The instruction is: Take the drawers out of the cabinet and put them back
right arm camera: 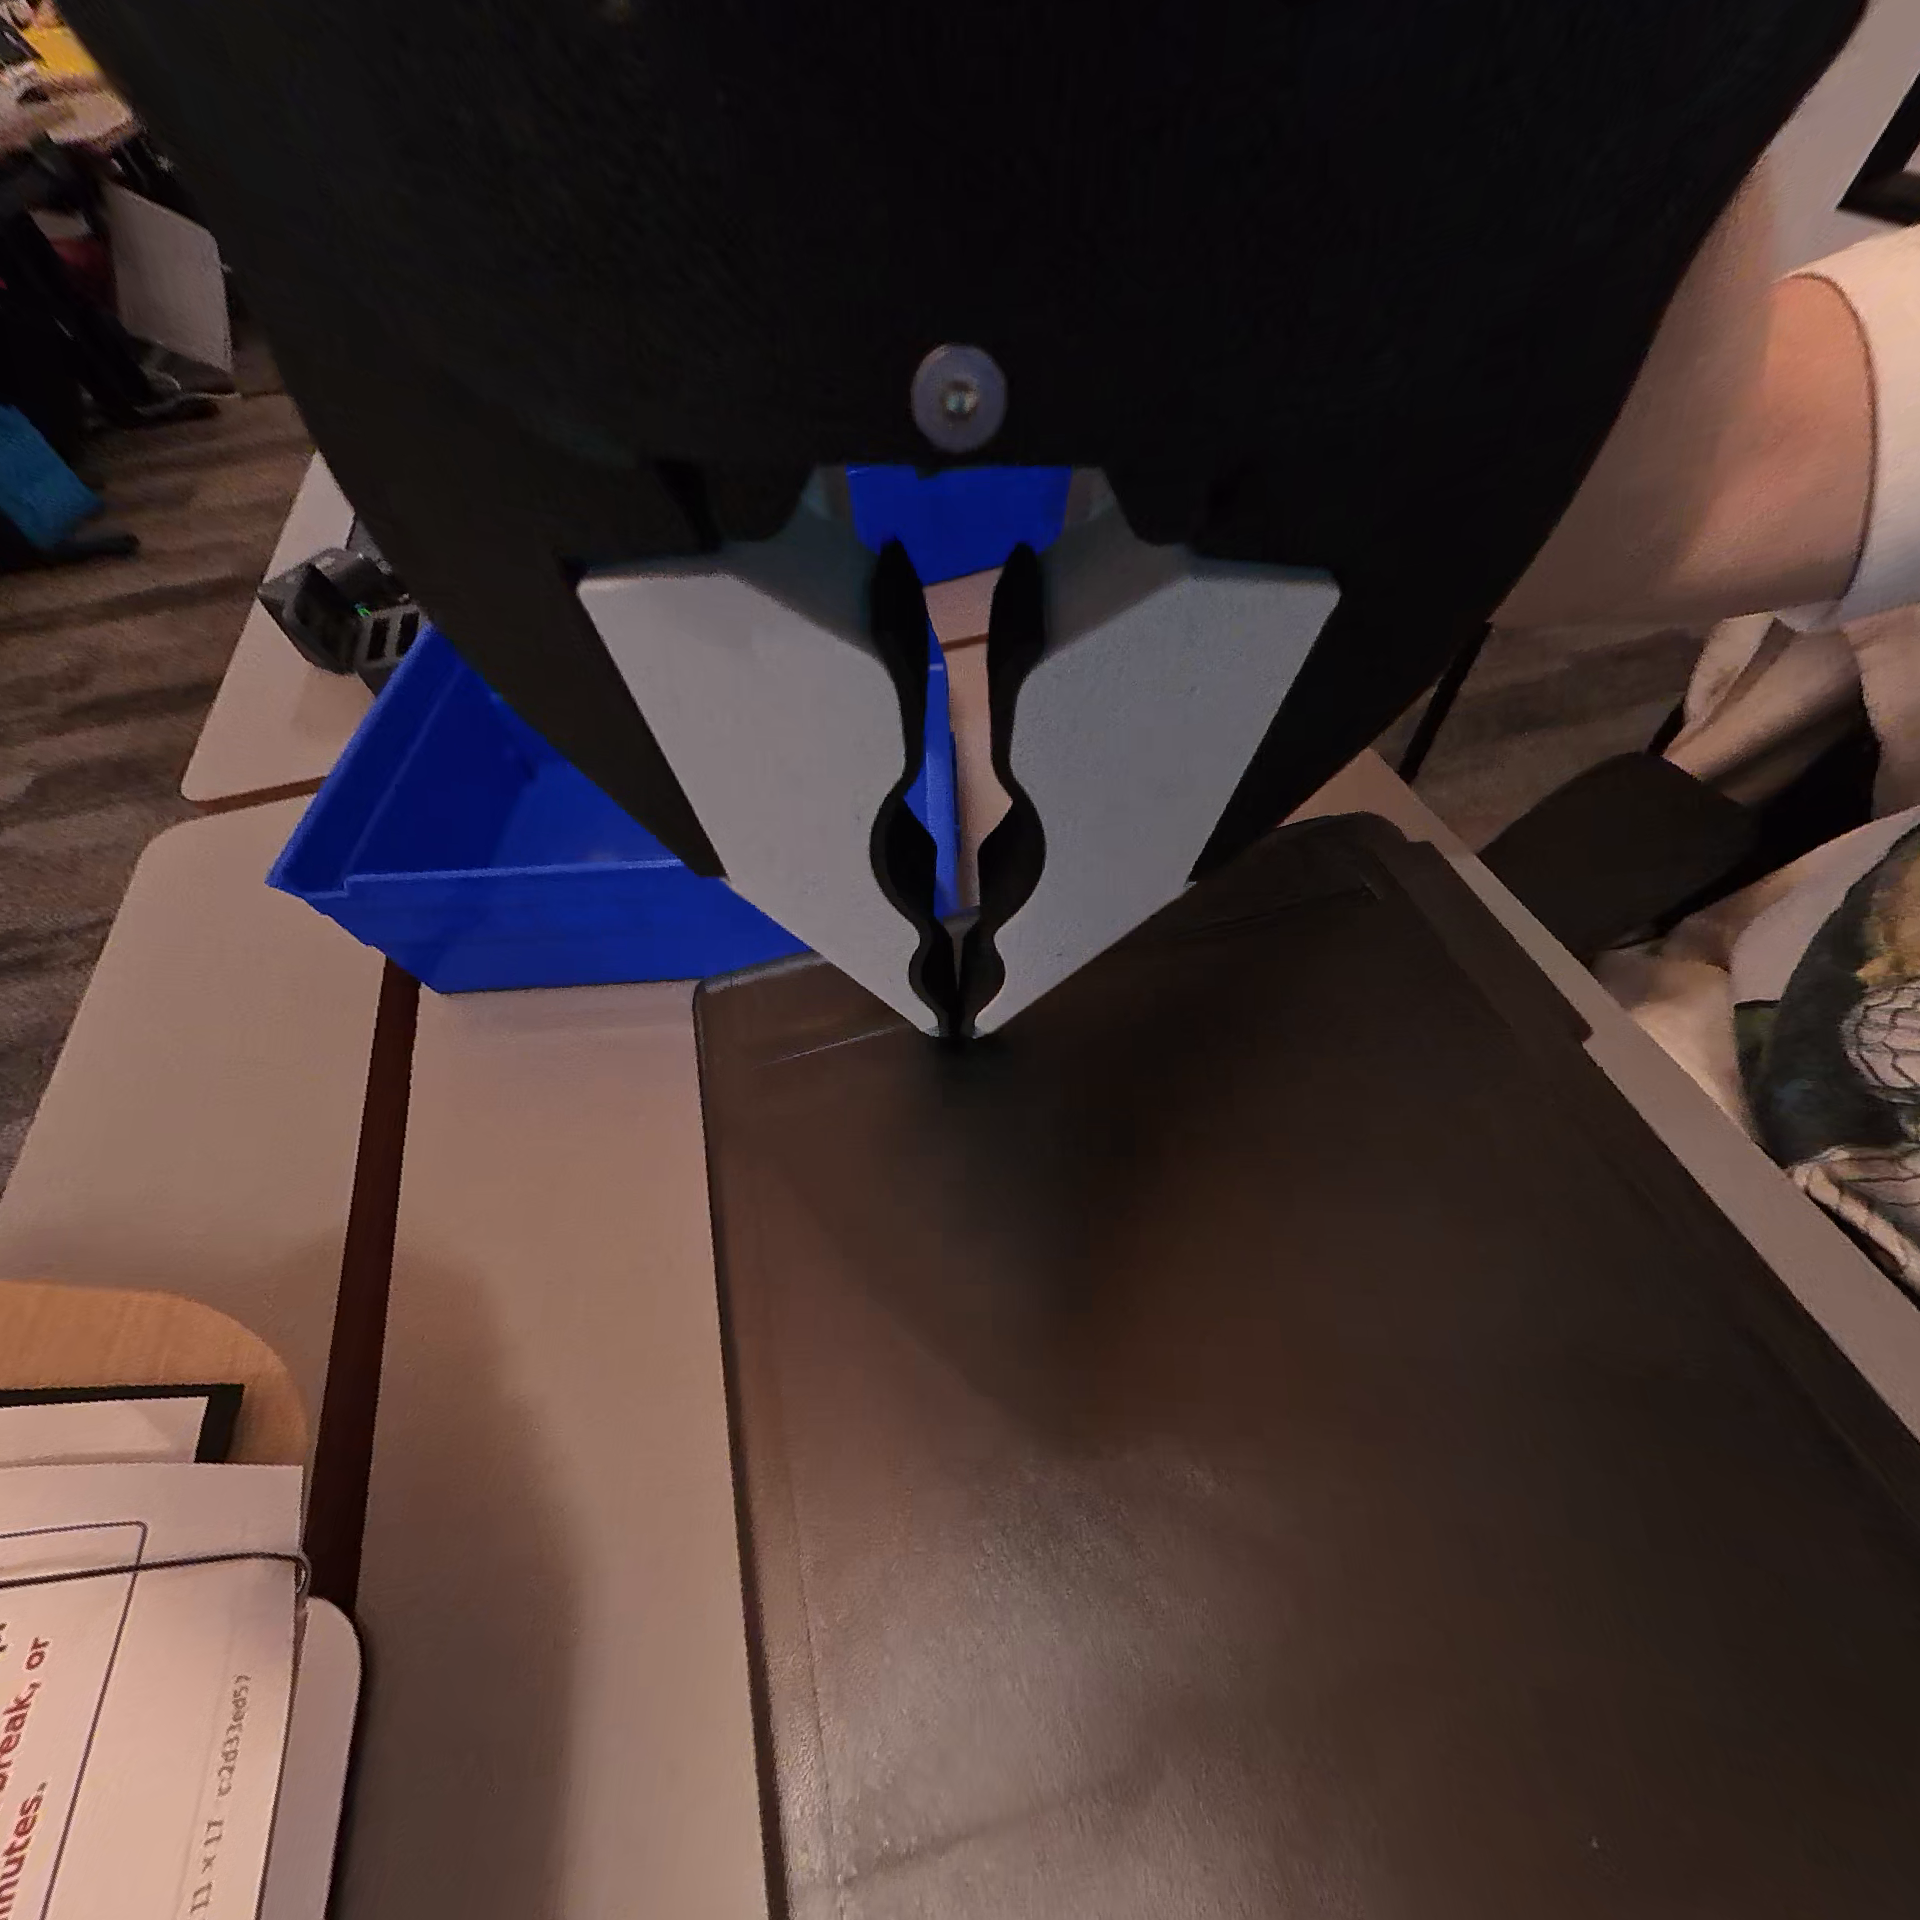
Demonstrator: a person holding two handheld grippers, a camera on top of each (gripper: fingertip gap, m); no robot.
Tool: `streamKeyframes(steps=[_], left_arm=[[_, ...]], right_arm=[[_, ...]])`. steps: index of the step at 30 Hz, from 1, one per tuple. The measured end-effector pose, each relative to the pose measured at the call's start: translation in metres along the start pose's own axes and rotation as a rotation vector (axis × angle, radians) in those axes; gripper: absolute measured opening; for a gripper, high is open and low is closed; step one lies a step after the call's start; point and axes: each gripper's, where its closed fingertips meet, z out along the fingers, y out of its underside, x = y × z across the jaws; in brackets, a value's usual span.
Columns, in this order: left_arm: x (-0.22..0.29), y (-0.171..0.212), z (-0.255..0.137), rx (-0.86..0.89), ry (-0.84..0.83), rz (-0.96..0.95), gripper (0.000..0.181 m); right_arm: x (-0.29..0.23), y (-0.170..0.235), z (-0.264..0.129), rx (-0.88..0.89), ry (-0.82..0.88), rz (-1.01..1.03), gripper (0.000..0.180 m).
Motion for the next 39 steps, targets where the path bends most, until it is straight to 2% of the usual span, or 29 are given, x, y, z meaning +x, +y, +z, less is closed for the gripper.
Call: streamKeyframes(steps=[5,11,18,23,28,34,39], left_arm=[[-0.007,0.000,0.020,-0.038,-0.034,0.058,0.031],[-0.004,0.019,0.027,-0.162,-0.027,0.033,0.004],[0.041,0.007,0.003,-0.126,0.200,-0.171,0.000],[0.073,0.003,-0.046,-0.121,0.284,-0.264,0.000],[0.112,0.000,-0.121,-0.145,0.367,-0.391,0.000],[0.192,-0.023,-0.223,-0.193,0.548,-0.486,0.000],[0.265,-0.058,-0.281,-0.237,0.610,-0.467,0.000]], right_arm=[[0.000,0.000,0.000,0.029,0.021,-0.021,0.000],[0.000,0.000,0.000,0.036,-0.017,-0.011,0.000],[0.000,0.000,0.000,0.032,0.001,0.005,0.000],[0.000,0.000,0.000,0.023,-0.002,0.013,0.000],[0.000,0.000,0.000,0.004,0.017,-0.005,0.000],[0.000,0.000,0.000,-0.014,0.017,-0.016,0.000],[0.000,0.000,0.000,-0.030,0.010,-0.018,0.000]])
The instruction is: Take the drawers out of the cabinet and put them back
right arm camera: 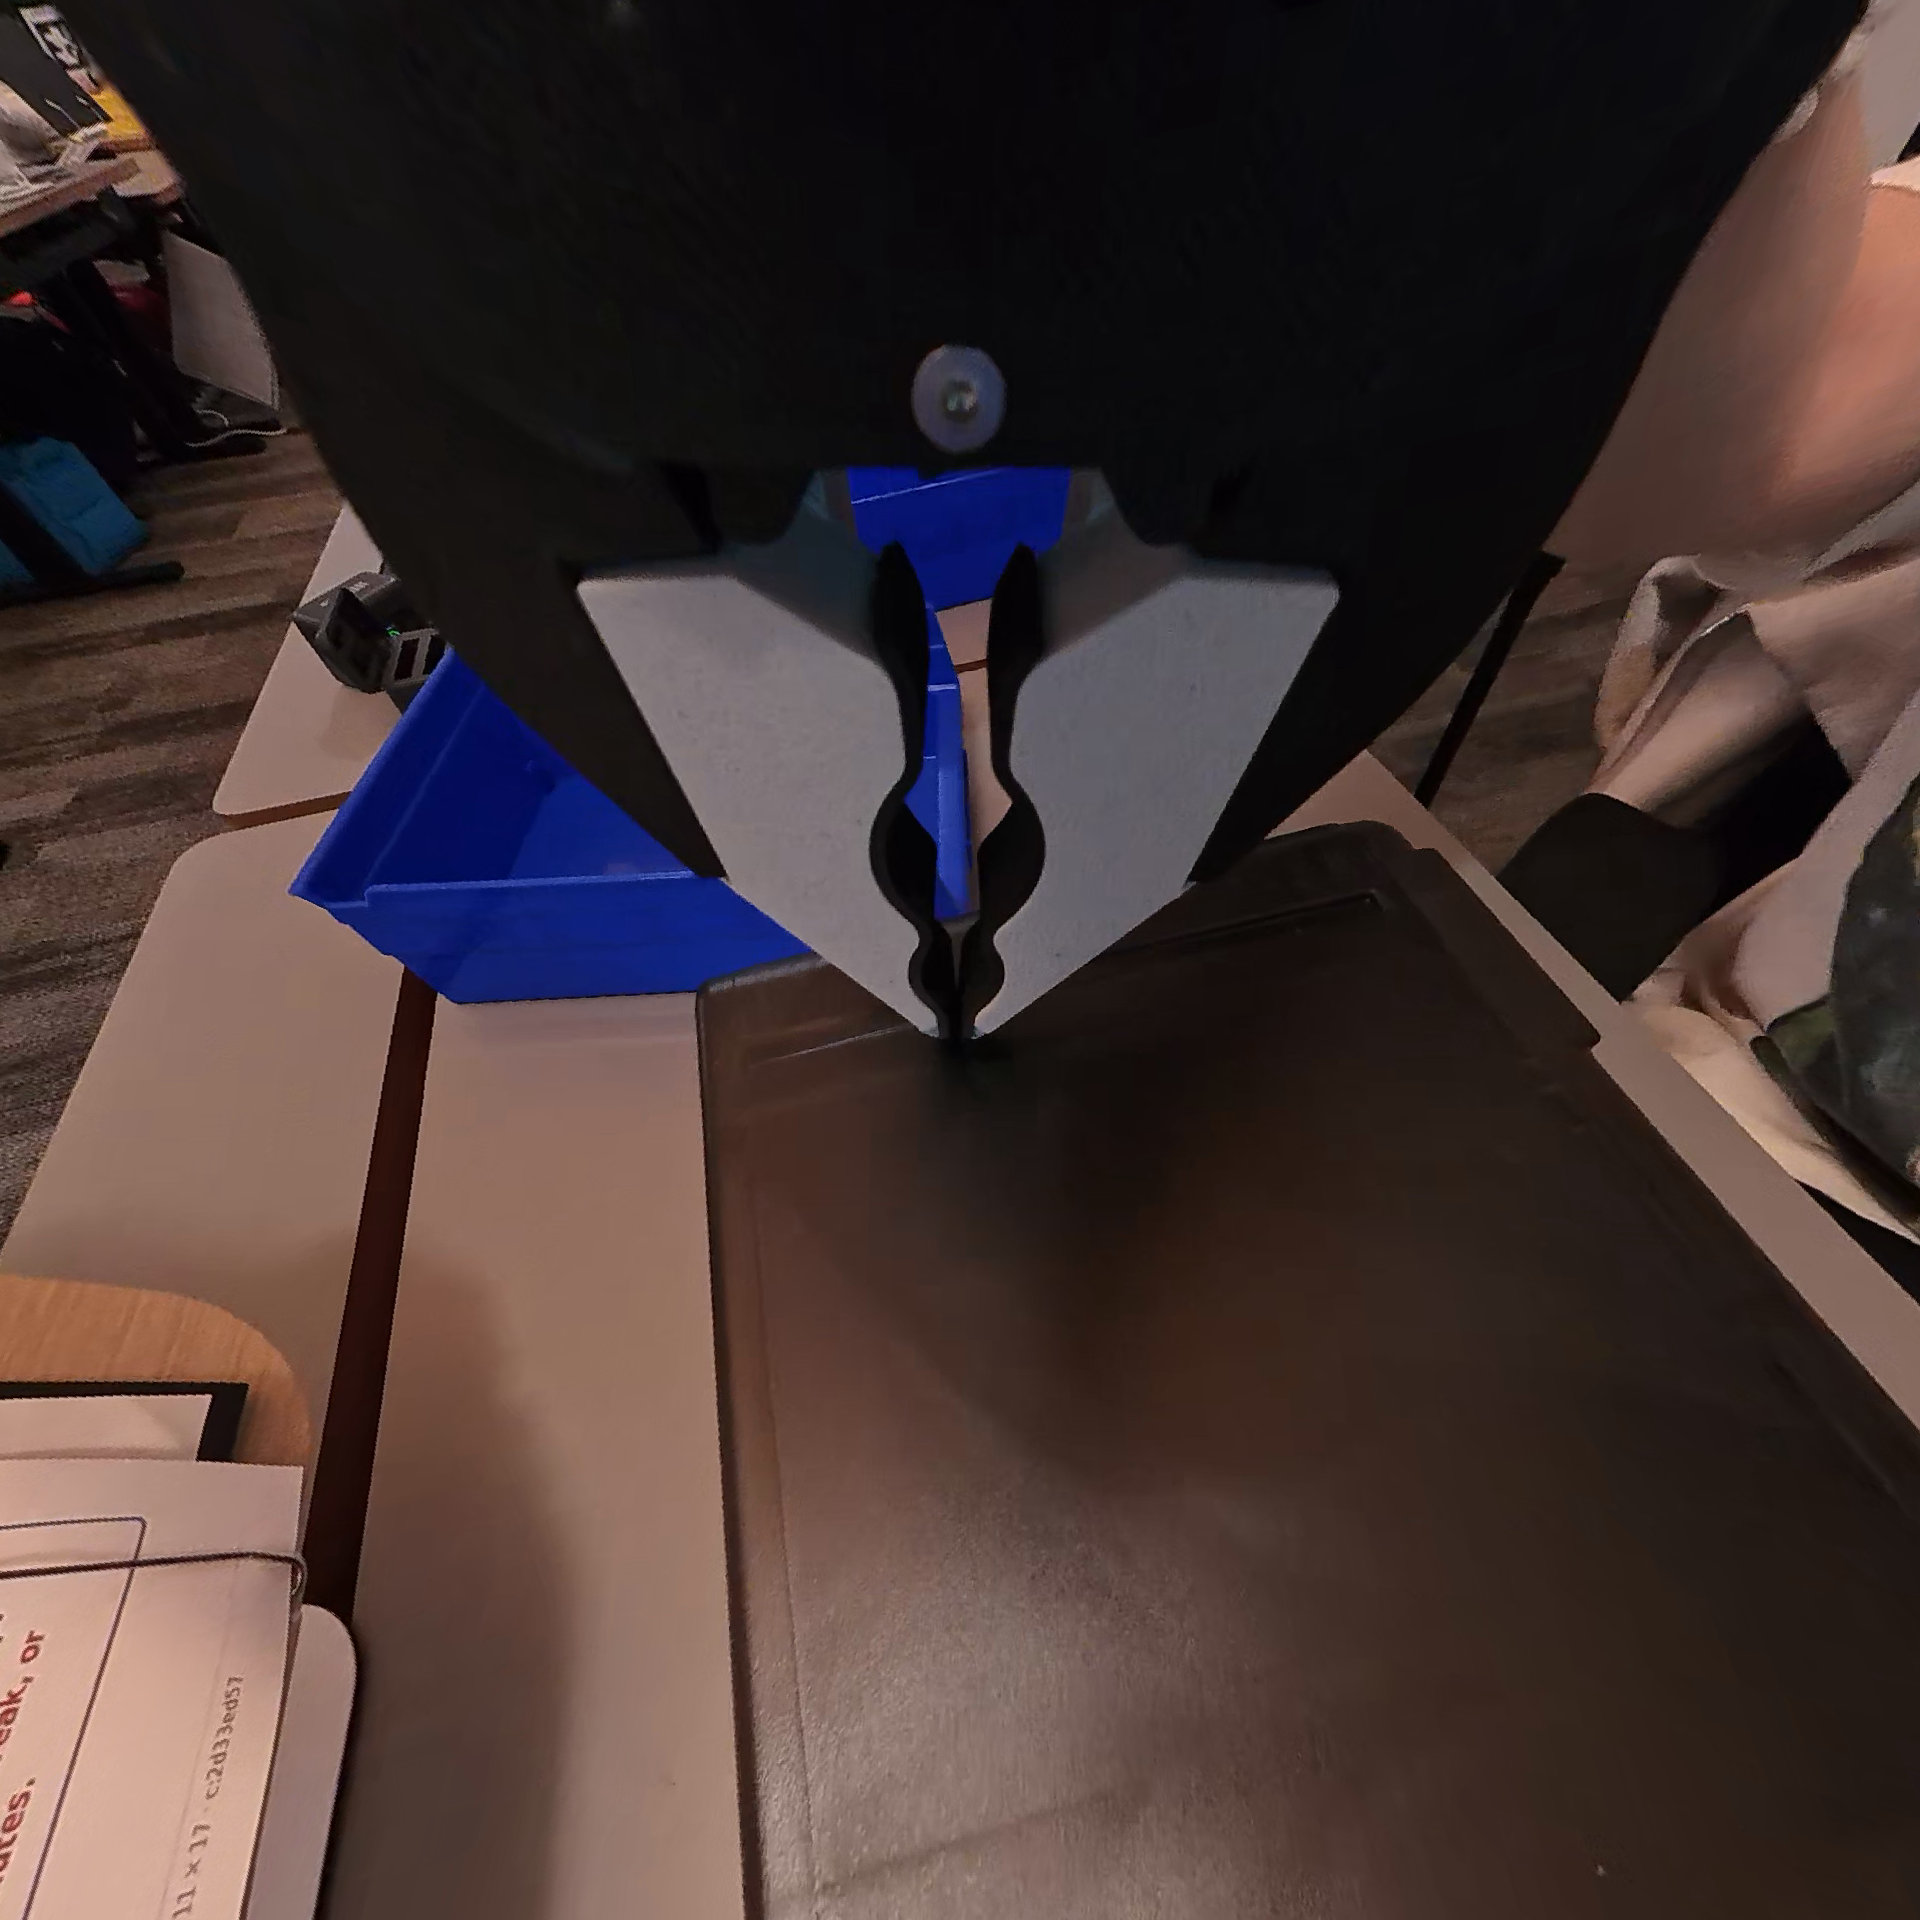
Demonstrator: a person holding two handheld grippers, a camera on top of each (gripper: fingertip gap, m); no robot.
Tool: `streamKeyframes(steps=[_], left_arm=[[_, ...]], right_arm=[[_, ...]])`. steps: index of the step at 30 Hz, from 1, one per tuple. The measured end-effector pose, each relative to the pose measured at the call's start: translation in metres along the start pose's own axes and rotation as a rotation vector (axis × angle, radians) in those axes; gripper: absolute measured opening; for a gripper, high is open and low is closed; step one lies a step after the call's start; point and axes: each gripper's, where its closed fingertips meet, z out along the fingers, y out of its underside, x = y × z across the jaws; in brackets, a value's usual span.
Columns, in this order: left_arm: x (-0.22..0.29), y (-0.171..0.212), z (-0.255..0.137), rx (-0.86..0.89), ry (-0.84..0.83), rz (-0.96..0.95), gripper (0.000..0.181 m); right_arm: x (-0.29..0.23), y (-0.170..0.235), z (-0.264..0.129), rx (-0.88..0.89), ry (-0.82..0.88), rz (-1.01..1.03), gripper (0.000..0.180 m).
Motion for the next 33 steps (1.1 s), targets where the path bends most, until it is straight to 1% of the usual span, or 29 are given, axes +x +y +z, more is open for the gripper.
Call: streamKeyframes(steps=[3,5,8,9,11,13,19,21,24,28,30,33], left_arm=[[0.049,0.005,0.008,-0.052,0.016,0.033,0.000],[0.071,0.009,0.014,-0.104,-0.012,0.064,0.000],[0.109,0.006,0.026,-0.139,-0.006,0.113,0.000],[0.120,0.003,0.030,-0.147,-0.001,0.129,0.000],[0.146,-0.010,0.041,-0.140,0.062,0.144,0.000],[0.161,-0.027,0.051,-0.121,0.069,0.157,0.000],[0.191,-0.100,0.065,0.021,0.074,0.112,0.000],[0.199,-0.115,0.069,0.030,0.088,0.092,0.000],[0.200,-0.131,0.074,0.023,0.073,0.059,0.000],[0.200,-0.148,0.075,0.059,0.079,0.001,0.000],[0.198,-0.152,0.076,0.066,0.073,-0.018,0.000],[0.203,-0.154,0.076,0.079,0.115,-0.064,0.000]], right_arm=[[0.000,0.000,0.000,0.003,0.007,0.001,0.000],[0.000,0.000,0.000,0.005,0.012,0.004,0.000],[0.000,0.000,0.000,0.011,0.017,0.000,0.000],[0.000,0.000,0.000,0.015,0.016,-0.004,0.000],[0.000,0.000,0.000,0.031,0.005,0.003,0.000],[0.000,0.000,0.000,0.048,-0.008,0.018,0.000],[0.000,0.000,0.000,0.049,0.002,0.033,0.000],[0.000,0.000,0.000,0.035,0.015,0.025,0.000],[0.000,0.000,0.000,0.015,0.032,0.018,0.000],[0.000,0.000,0.000,0.007,0.039,0.009,0.000],[0.000,-0.001,0.000,0.017,0.031,0.010,0.000],[0.000,-0.001,0.000,0.039,0.014,0.017,0.000]])
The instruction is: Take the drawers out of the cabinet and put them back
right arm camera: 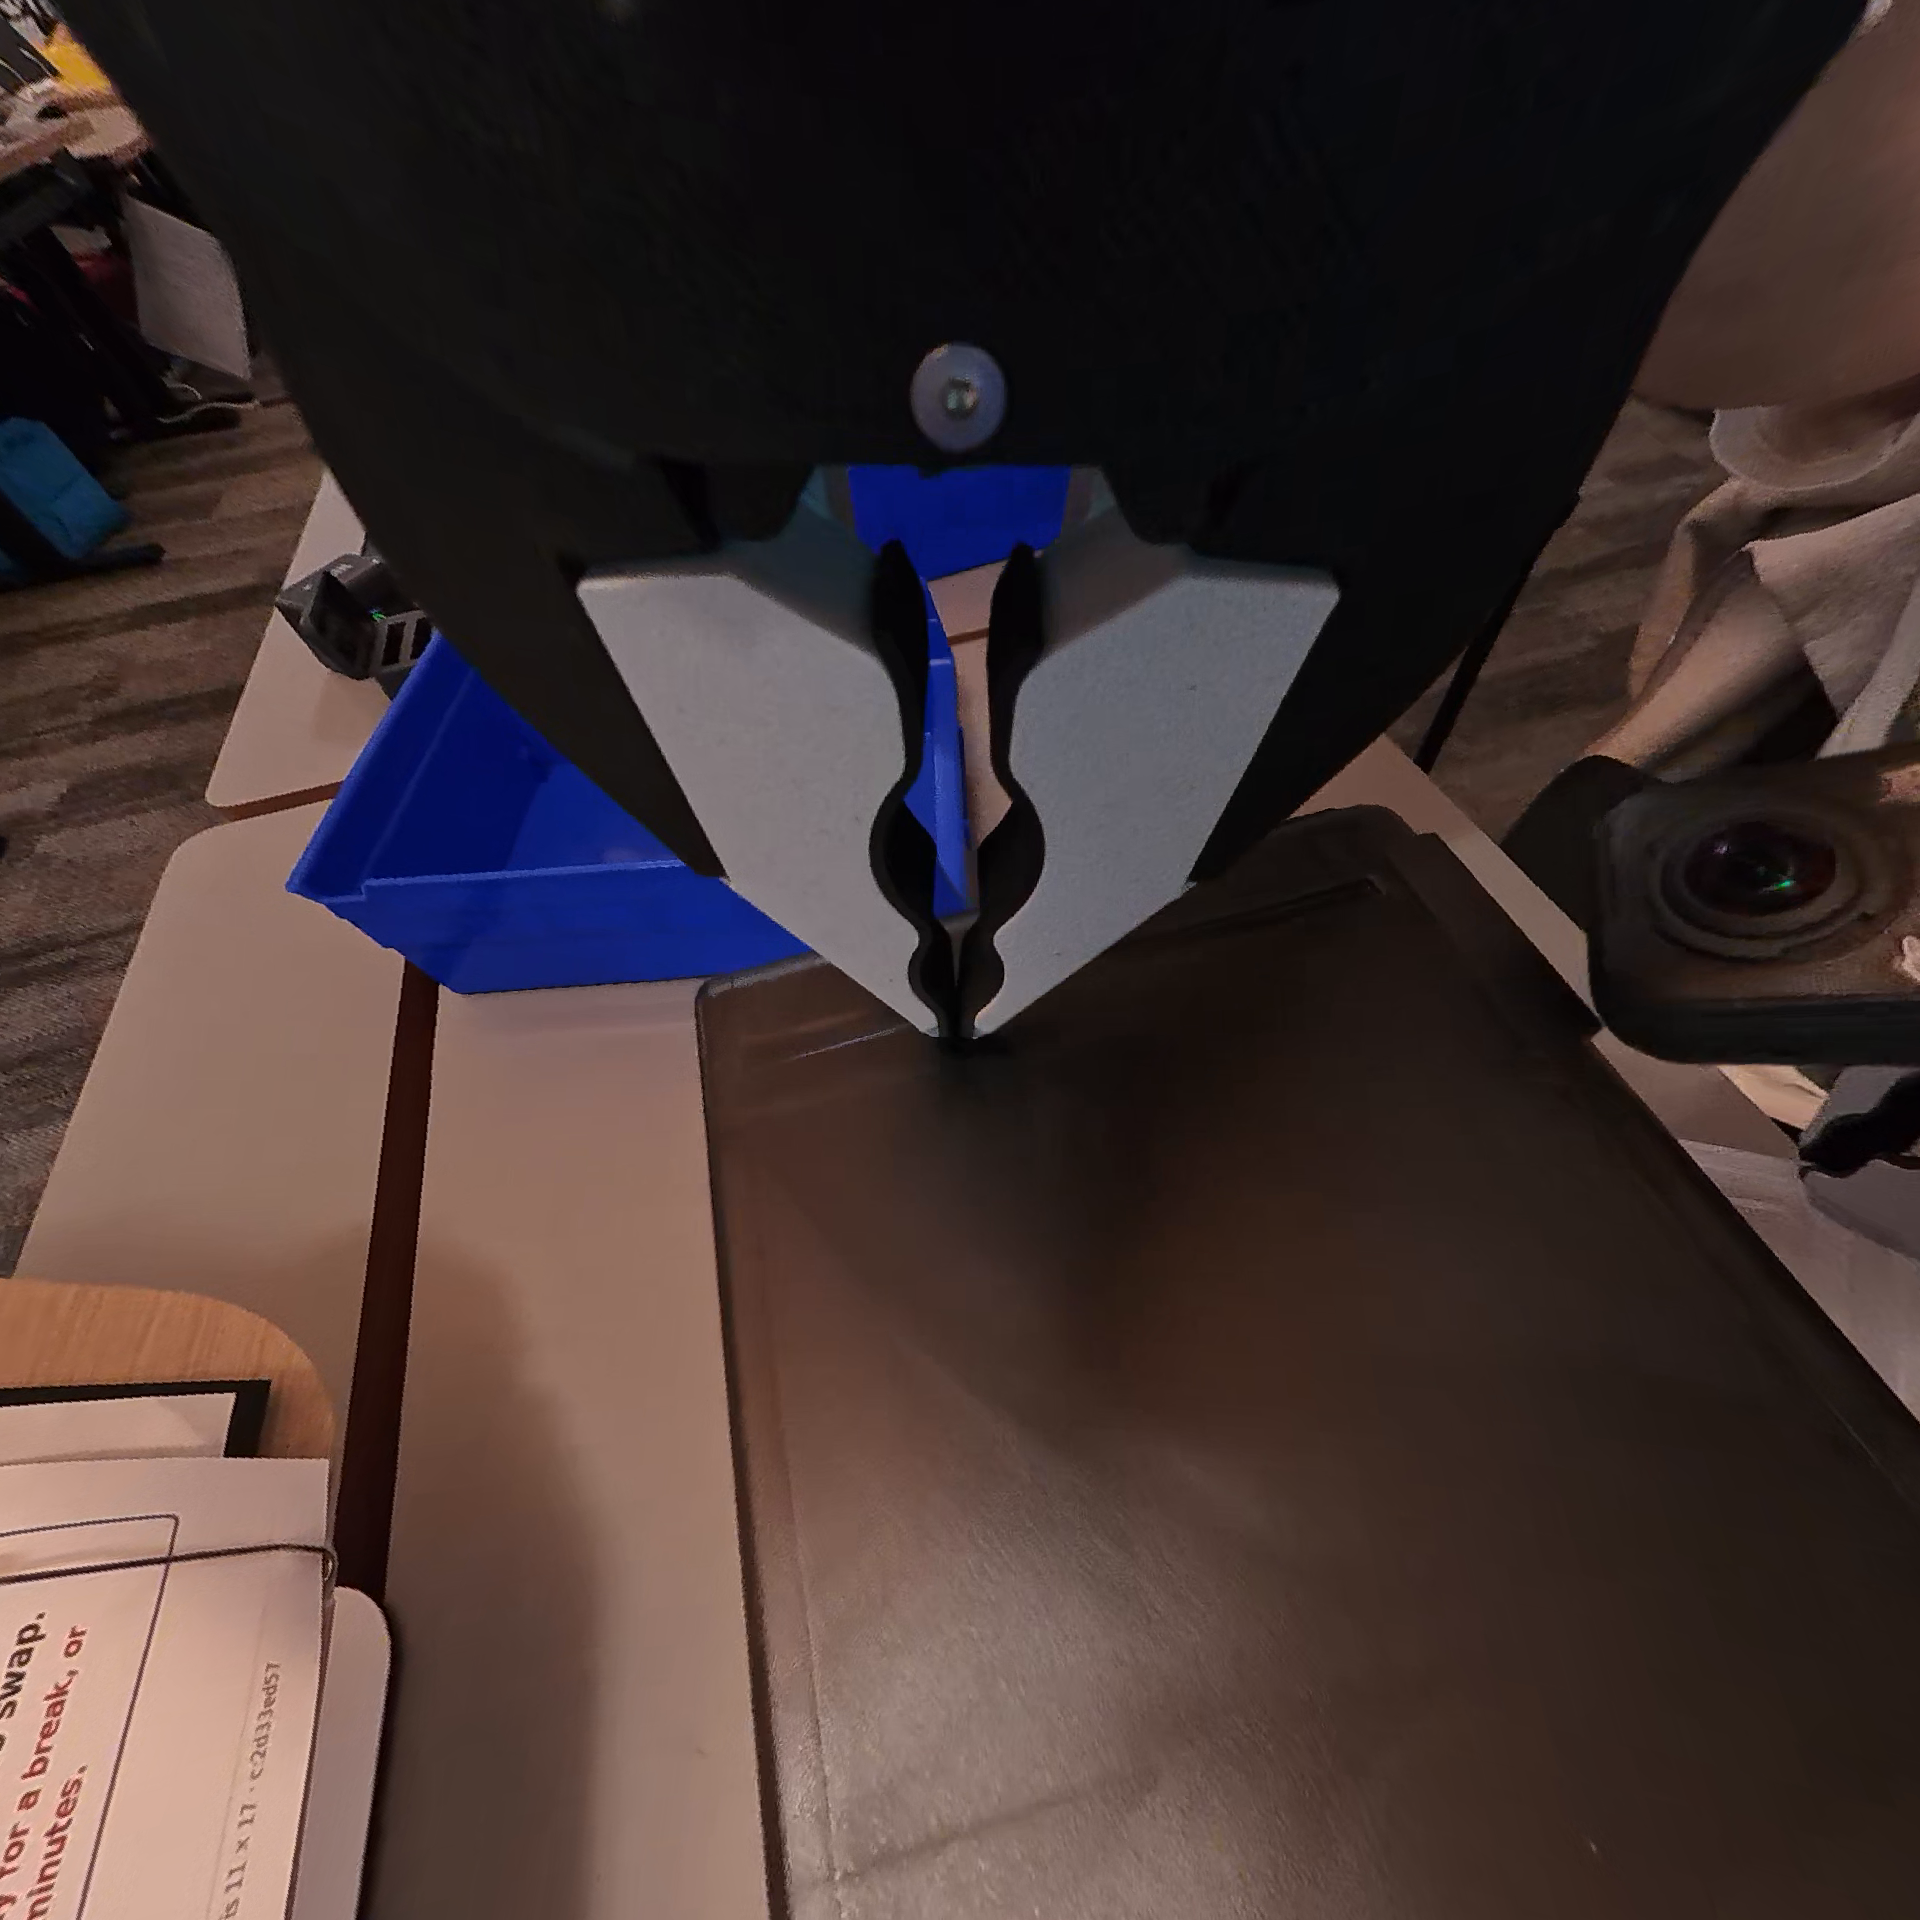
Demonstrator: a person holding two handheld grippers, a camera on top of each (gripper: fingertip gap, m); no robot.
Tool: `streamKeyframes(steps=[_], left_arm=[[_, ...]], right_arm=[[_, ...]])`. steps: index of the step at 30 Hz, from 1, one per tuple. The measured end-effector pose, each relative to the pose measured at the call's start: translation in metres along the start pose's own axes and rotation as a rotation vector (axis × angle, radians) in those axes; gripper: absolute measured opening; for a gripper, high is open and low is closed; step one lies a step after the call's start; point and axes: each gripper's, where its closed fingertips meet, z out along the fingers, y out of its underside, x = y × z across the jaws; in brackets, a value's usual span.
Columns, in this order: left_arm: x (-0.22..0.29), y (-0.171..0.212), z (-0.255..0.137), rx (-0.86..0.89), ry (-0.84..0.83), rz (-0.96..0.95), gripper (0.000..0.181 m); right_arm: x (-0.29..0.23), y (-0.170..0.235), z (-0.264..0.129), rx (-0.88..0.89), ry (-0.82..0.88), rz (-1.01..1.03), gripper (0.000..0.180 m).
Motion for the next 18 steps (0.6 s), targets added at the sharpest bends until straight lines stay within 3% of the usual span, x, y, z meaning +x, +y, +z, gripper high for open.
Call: streamKeyframes(steps=[18], left_arm=[[0.019,-0.017,-0.027,0.092,-0.101,-0.088,0.000]], right_arm=[[0.000,0.001,0.000,-0.071,0.064,-0.006,0.000]])
